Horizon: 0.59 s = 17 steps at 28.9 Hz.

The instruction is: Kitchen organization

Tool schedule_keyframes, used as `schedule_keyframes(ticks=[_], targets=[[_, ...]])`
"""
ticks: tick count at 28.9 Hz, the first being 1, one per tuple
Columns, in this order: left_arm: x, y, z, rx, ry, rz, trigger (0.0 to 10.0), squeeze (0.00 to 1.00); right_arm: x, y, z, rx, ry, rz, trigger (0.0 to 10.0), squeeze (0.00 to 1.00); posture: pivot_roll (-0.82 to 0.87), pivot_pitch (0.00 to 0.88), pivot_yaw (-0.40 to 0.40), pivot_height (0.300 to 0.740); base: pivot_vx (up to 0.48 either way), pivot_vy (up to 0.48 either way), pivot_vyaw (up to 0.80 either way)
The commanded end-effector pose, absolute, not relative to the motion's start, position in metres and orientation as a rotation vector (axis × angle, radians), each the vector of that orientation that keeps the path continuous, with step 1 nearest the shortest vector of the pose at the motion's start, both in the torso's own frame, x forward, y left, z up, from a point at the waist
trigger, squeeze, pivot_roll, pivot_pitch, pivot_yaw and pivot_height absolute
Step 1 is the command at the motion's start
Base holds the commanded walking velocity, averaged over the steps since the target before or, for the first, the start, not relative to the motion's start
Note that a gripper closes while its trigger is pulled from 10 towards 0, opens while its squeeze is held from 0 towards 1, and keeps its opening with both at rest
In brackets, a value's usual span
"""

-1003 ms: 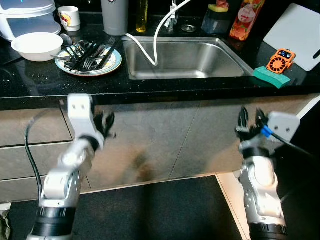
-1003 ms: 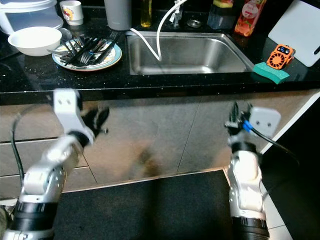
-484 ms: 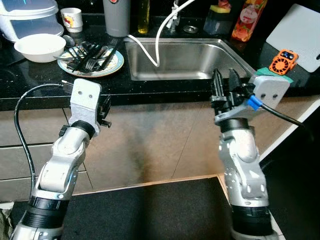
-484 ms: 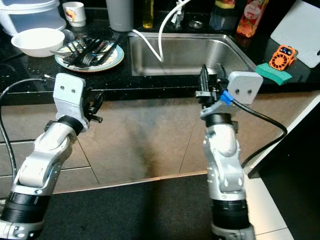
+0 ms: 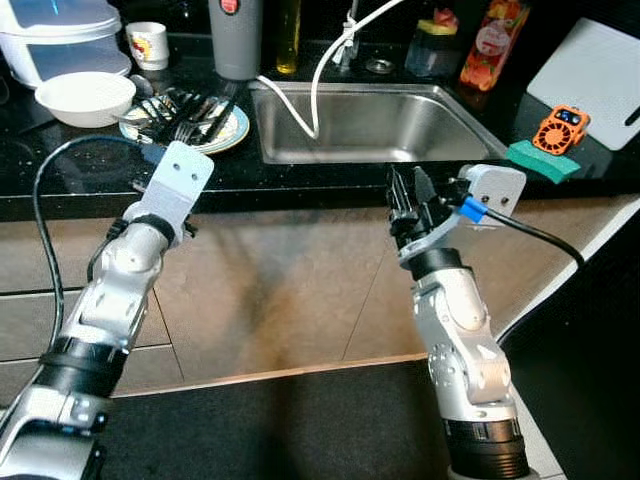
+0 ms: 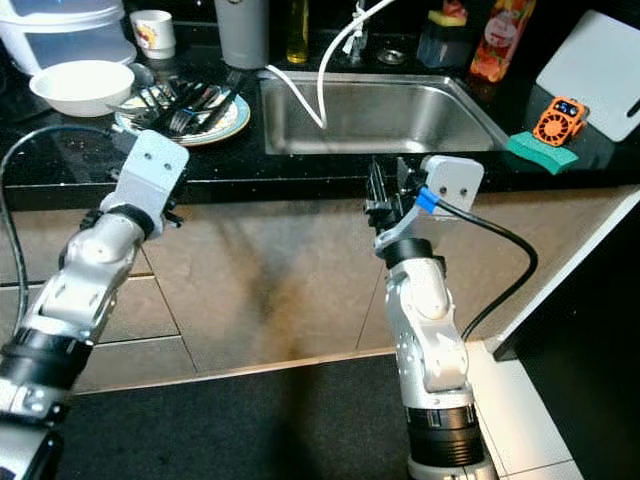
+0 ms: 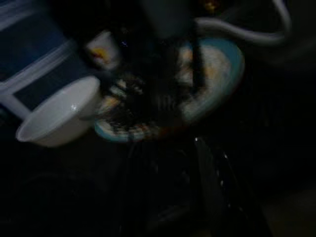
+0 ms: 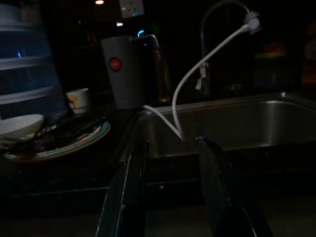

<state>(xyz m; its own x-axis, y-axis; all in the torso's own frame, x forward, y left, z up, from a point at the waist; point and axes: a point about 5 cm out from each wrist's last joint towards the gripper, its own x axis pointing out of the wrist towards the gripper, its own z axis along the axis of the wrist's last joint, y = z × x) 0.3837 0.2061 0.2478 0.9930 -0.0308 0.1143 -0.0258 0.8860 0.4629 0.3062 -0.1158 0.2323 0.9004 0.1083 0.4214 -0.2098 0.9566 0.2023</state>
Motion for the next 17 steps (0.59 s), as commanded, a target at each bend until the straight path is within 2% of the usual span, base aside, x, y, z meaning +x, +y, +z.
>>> schedule_keyframes(ticks=[1,2,6,9,10,12,17], targets=[[0.392,0.202,0.237,0.335,-0.072,-0.003,10.0,0.00,0.304,-0.117,0.236,0.258,-0.429,0.163,10.0,0.00,0.04,0.017,-0.051,0.740,0.000,0.000,0.00],[0.392,0.202,0.237,0.335,-0.072,-0.003,10.0,0.00,0.304,-0.117,0.236,0.258,-0.429,0.163,10.0,0.00,0.04,0.017,-0.051,0.740,0.000,0.000,0.00],[0.404,0.198,0.237,0.110,-0.049,0.022,10.0,0.00,0.302,-0.118,0.236,0.261,-0.431,0.156,10.0,0.00,0.03,0.020,-0.049,0.740,0.000,0.000,0.00],[0.410,0.198,0.231,-0.127,0.006,0.048,10.0,0.00,0.300,-0.121,0.234,0.255,-0.422,0.150,10.0,0.00,0.01,0.025,-0.053,0.740,0.000,0.000,0.00],[0.410,0.198,0.231,-0.127,0.006,0.048,10.0,0.00,0.300,-0.121,0.234,0.255,-0.422,0.150,10.0,0.00,0.01,0.025,-0.053,0.740,0.000,0.000,0.00],[0.414,0.199,0.227,-0.251,0.036,0.083,10.0,0.00,0.299,-0.123,0.233,0.253,-0.414,0.149,10.0,0.00,0.01,0.024,-0.052,0.740,0.000,0.000,0.00],[0.418,0.203,0.236,-0.271,0.010,0.134,10.0,0.00,0.301,-0.123,0.234,0.248,-0.417,0.148,10.0,0.00,0.00,0.020,-0.044,0.740,0.000,0.000,0.00]])
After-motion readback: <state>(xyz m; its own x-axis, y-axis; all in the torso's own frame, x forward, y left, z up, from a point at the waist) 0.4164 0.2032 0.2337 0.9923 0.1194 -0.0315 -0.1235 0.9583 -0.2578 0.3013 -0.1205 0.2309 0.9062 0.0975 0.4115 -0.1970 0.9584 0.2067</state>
